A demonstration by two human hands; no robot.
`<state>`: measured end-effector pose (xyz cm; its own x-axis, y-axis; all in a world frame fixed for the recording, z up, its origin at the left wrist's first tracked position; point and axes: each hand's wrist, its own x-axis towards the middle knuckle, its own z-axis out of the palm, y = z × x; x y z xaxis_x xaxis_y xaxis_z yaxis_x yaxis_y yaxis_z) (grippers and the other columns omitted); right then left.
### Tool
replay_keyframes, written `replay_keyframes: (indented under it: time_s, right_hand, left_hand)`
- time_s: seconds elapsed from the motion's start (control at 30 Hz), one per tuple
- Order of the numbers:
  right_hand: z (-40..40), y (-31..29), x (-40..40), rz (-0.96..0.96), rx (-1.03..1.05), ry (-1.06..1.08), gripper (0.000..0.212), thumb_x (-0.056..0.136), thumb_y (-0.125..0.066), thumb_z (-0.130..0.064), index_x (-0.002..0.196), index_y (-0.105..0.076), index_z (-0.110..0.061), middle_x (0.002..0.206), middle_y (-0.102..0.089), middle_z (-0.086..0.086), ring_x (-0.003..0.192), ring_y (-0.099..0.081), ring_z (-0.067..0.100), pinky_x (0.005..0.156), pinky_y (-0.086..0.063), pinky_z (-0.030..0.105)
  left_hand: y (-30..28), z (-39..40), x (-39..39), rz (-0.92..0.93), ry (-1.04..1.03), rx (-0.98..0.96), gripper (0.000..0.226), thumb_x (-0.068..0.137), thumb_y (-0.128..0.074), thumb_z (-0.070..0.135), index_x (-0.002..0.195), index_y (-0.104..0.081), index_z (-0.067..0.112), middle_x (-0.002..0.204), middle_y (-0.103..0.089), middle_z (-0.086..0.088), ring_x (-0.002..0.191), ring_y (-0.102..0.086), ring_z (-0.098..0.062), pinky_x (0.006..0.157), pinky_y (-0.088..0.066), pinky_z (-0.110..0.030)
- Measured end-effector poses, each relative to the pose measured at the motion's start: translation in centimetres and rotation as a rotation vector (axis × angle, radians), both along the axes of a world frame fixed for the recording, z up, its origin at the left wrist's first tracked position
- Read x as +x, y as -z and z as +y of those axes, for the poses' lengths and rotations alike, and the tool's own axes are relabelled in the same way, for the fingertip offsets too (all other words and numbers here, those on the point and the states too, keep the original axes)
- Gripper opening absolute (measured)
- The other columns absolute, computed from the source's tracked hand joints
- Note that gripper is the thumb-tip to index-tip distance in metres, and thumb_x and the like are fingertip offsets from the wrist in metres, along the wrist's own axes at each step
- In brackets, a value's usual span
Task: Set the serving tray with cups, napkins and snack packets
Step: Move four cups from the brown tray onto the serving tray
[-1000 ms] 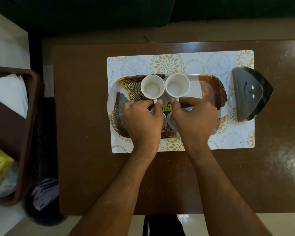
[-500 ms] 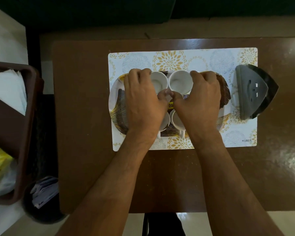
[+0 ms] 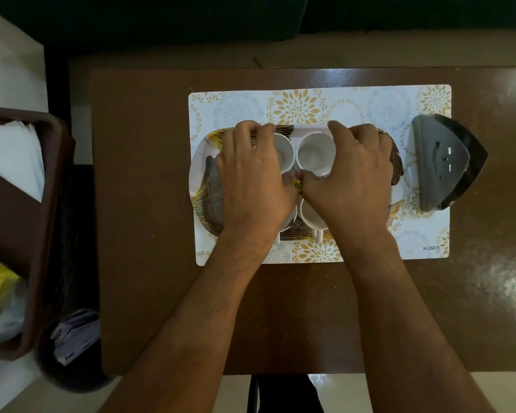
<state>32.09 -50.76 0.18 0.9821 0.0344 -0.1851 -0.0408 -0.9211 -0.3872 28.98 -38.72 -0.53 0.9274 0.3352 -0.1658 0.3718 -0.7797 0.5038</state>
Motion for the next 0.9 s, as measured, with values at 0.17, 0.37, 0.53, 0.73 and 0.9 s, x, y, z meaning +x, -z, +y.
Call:
replay_keyframes:
  time_s: [0.17,0.37,0.53,0.73,0.9]
  right_hand:
    - [-0.3,0.6,0.1,0.027,0.006,-0.034,0.068,0.074,-0.071,-0.037,0.136,-0.065,-0.009,0.127,-0.061,0.017,0.120,-0.058,0.039,0.097,-0.049,0.048]
    - [0.0,-0.5,0.0,0.031,0.125,-0.118,0.080,0.064,-0.054,-0.030,0.143,-0.064,-0.014,0.137,-0.062,0.013,0.129,-0.050,0.037,0.104,-0.046,0.050]
    - [-0.1,-0.5,-0.7,-0.046,0.090,0.053,0.076,0.074,-0.075,-0.043,0.142,-0.061,-0.014,0.135,-0.056,0.013,0.127,-0.051,0.034,0.097,-0.041,0.034]
    - [0.4,-0.1,-0.8,0.003,0.051,0.056,0.073,0.081,-0.084,-0.041,0.142,-0.058,-0.011,0.139,-0.056,0.013,0.123,-0.060,0.032,0.095,-0.046,0.038]
    - [0.5,-0.1,-0.9,-0.056,0.164,0.011,0.076,0.067,-0.063,-0.019,0.142,-0.058,-0.008,0.132,-0.063,0.013,0.117,-0.063,0.036,0.091,-0.048,0.043]
  left_hand:
    - [0.1,0.2,0.3,0.054,0.040,-0.035,0.074,0.078,-0.086,0.018,0.146,-0.056,0.017,0.145,-0.055,-0.002,0.139,-0.043,-0.027,0.105,-0.039,-0.043]
    - [-0.8,0.1,0.1,-0.014,0.051,-0.161,0.076,0.064,-0.065,0.018,0.140,-0.063,0.015,0.148,-0.058,-0.004,0.145,-0.041,-0.031,0.112,-0.039,-0.052]
    - [0.2,-0.2,-1.0,-0.084,-0.117,-0.068,0.075,0.074,-0.089,0.031,0.140,-0.059,0.011,0.142,-0.050,-0.013,0.136,-0.046,-0.028,0.107,-0.042,-0.031]
    - [0.7,-0.6,-1.2,-0.065,-0.124,-0.092,0.072,0.078,-0.090,0.026,0.140,-0.058,0.008,0.137,-0.053,-0.012,0.130,-0.051,-0.026,0.102,-0.035,-0.021]
    - [0.4,0.1,-1.0,-0.082,-0.054,-0.166,0.066,0.070,-0.077,0.000,0.134,-0.063,0.010,0.135,-0.057,-0.010,0.130,-0.053,-0.028,0.107,-0.049,-0.045]
